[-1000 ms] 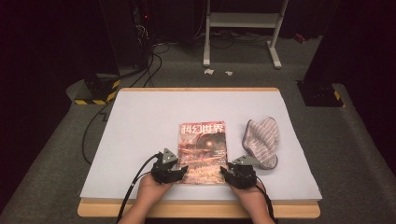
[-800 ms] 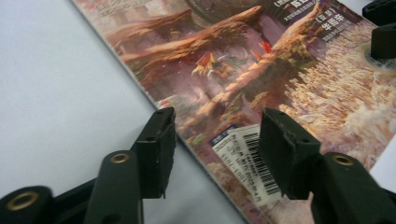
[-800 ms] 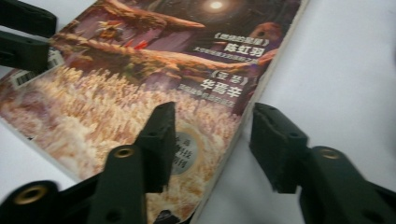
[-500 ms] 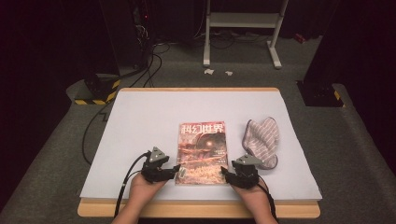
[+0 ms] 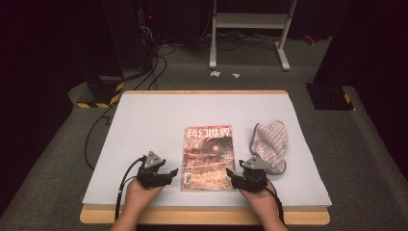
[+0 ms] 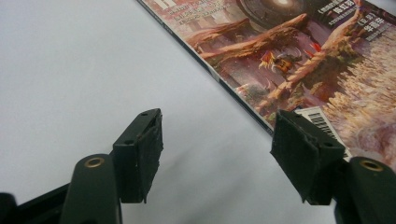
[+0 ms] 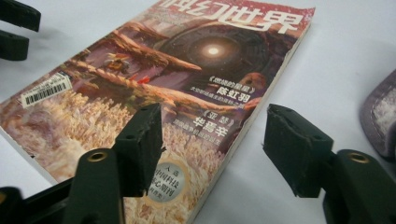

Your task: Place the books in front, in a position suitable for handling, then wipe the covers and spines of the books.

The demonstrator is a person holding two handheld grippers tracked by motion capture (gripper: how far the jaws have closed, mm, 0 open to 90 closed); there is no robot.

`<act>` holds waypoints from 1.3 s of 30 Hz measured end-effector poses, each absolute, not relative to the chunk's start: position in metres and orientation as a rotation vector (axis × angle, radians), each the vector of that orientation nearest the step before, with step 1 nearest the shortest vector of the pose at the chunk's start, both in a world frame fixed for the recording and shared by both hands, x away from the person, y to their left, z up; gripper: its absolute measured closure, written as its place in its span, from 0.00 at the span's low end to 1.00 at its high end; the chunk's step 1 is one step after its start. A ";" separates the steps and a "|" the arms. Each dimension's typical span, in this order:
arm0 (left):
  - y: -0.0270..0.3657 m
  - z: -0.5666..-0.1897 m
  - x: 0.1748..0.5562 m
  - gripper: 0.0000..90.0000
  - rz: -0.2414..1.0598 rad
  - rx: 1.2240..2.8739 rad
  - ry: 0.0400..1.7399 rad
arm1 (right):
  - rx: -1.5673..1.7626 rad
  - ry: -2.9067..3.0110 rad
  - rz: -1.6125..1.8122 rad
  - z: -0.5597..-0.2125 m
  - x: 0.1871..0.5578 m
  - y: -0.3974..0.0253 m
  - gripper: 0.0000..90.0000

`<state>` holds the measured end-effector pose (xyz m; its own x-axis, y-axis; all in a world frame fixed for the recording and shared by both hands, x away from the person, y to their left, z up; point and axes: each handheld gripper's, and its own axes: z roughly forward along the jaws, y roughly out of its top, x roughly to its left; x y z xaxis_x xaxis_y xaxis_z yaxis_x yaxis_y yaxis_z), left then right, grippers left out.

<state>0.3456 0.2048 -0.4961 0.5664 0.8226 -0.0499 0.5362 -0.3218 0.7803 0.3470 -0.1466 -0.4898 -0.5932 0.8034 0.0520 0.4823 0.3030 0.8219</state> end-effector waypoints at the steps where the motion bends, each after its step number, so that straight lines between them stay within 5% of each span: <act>1: 0.205 -0.496 0.345 0.36 0.471 2.011 1.087 | 1.150 2.206 1.204 -0.489 0.347 -0.147 0.39; 24: 0.211 -0.492 0.344 0.25 0.456 2.001 1.019 | 1.101 2.172 1.275 -0.467 0.348 -0.158 0.30; 39: 0.206 -0.494 0.346 0.21 0.442 2.010 0.997 | 1.150 2.003 1.189 -0.439 0.366 -0.209 0.27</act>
